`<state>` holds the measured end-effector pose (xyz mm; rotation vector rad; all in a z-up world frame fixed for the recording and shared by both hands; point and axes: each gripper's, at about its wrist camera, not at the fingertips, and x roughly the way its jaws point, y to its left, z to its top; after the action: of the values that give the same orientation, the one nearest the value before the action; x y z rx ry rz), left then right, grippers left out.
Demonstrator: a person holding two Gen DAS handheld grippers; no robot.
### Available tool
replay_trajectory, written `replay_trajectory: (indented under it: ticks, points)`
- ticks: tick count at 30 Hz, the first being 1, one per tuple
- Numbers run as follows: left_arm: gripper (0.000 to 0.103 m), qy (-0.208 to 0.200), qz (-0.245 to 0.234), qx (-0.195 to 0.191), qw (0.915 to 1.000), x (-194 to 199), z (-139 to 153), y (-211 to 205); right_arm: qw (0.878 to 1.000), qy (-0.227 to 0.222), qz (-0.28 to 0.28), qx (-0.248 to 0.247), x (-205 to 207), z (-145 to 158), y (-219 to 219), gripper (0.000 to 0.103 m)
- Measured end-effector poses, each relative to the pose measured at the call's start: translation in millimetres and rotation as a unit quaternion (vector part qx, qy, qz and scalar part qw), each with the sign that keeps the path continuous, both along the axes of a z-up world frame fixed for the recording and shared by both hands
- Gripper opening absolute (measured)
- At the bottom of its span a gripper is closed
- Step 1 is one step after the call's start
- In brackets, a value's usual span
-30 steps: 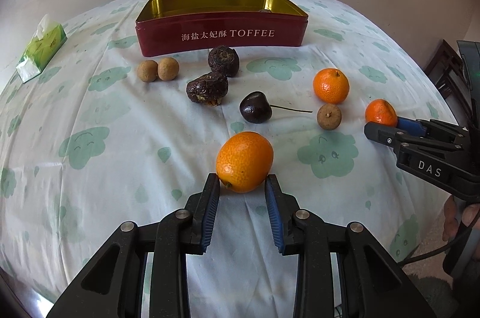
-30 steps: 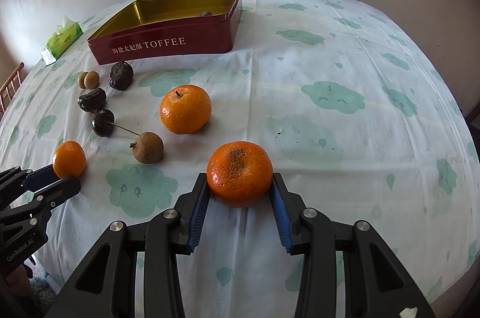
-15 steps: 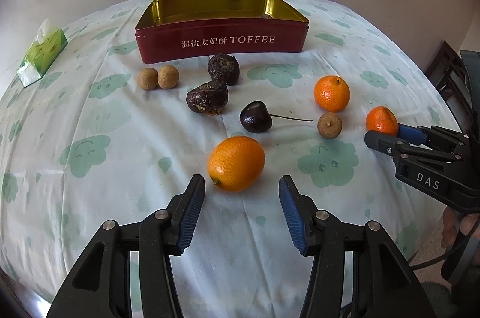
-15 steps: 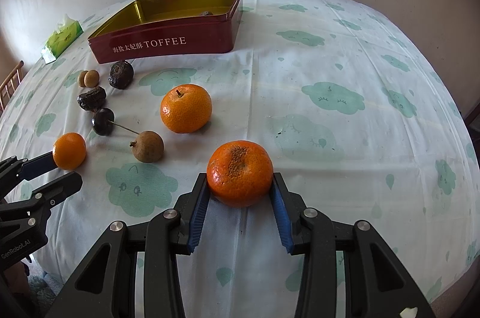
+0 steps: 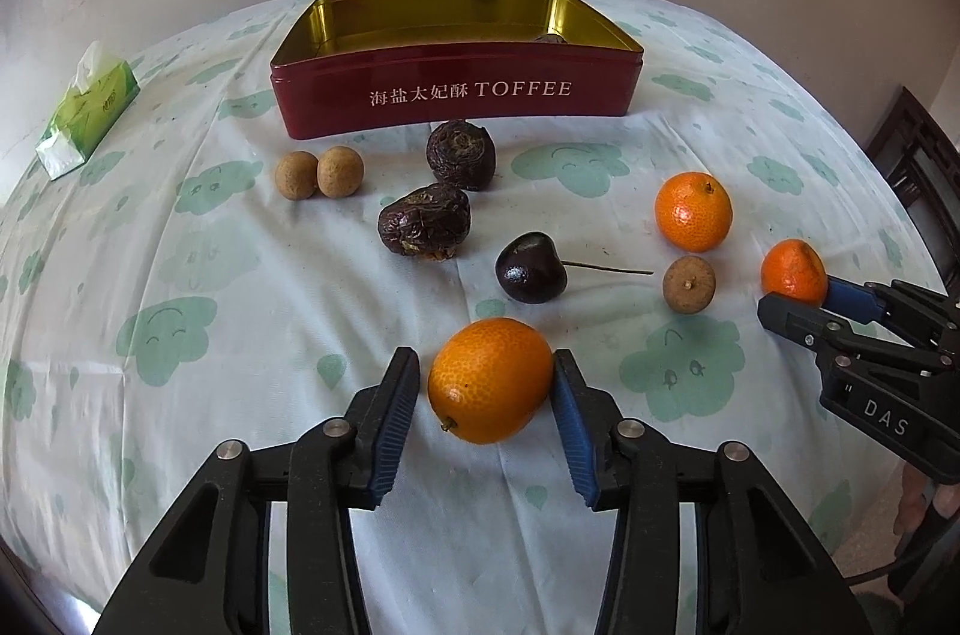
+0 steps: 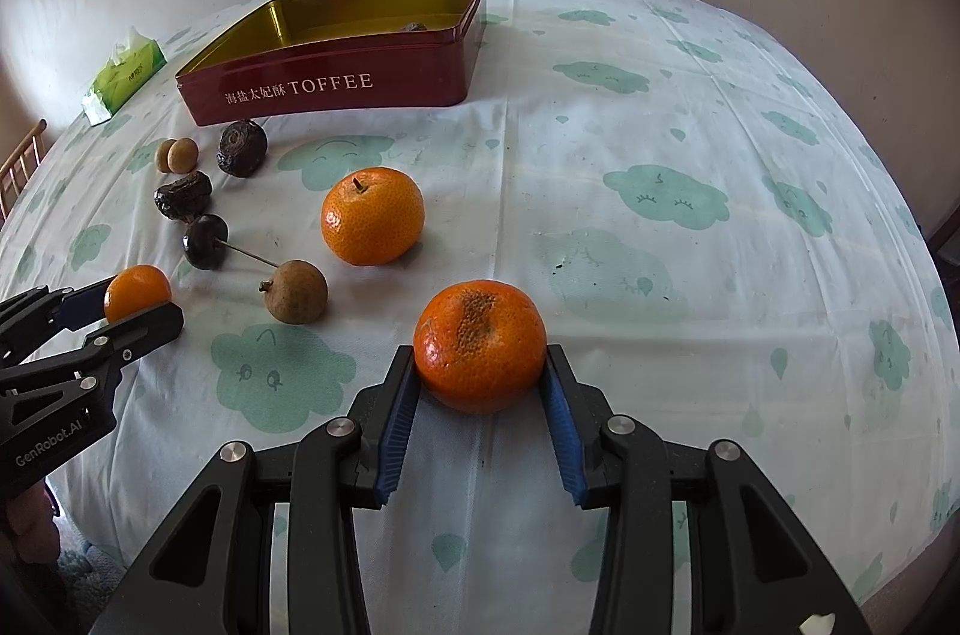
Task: Organize fruits
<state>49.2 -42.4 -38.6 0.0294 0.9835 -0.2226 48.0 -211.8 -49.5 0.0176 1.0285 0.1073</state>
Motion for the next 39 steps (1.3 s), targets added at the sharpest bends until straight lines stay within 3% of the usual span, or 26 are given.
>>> replay_trajectory:
  ticks: [39]
  points:
    - [0.04, -0.015, 0.016, -0.007, 0.9997, -4, 9, 13, 1.0, 0.0, 0.004, -0.004, 2, 3, 0, 0.037]
